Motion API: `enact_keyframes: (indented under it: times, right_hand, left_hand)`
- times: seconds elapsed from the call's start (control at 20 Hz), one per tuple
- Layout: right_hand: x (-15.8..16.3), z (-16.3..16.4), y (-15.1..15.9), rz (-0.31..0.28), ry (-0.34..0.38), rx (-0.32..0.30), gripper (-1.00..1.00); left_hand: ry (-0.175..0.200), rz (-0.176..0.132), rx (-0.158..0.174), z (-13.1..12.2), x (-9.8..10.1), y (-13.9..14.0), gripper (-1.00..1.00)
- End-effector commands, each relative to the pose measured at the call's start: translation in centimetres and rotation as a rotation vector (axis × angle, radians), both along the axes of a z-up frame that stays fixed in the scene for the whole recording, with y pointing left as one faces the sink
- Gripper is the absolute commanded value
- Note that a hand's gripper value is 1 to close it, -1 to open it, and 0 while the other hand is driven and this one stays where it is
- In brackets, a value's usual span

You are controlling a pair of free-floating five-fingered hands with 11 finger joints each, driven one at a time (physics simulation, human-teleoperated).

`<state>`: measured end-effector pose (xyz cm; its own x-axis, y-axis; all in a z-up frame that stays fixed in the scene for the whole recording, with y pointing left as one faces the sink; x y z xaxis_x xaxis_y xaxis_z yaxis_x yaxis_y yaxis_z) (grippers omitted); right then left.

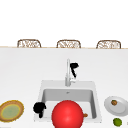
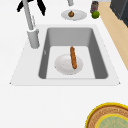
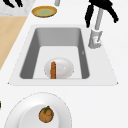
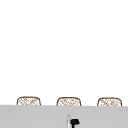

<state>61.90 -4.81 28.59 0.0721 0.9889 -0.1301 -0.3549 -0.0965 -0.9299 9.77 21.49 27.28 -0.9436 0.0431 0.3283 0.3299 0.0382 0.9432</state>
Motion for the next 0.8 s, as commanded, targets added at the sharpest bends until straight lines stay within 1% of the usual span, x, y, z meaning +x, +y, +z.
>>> enact_keyframes:
  times: [0.0, 0.15, 0.25, 0.35, 0.6, 0.75]
  right_hand:
    - [0.1, 1.1, -1.2, -0.018, 0.085, 0.000, -1.00]
    - [0.2, 1.6, -2.0, -0.021, 0.126, 0.001, -1.00]
    - [0.3, 2.6, -3.1, -0.010, 0.126, 0.036, -1.00]
    - [0.3, 3.1, -3.9, -0.010, 0.148, 0.045, -1.00]
    - [-0.3, 4.2, -6.2, -0.012, 0.217, 0.049, -1.00]
    - [-0.7, 4.4, -7.8, -0.009, 0.240, 0.057, -1.00]
  left_hand:
    - [0.000, 0.000, 0.000, 0.0, 0.0, 0.0, 0.00]
    - [0.000, 0.000, 0.000, 0.0, 0.0, 0.0, 0.00]
    - [0.000, 0.000, 0.000, 0.0, 0.0, 0.0, 0.00]
    - [0.000, 0.000, 0.000, 0.0, 0.0, 0.0, 0.00]
    - [0.000, 0.000, 0.000, 0.0, 0.0, 0.0, 0.00]
    - [0.000, 0.000, 0.000, 0.0, 0.0, 0.0, 0.00]
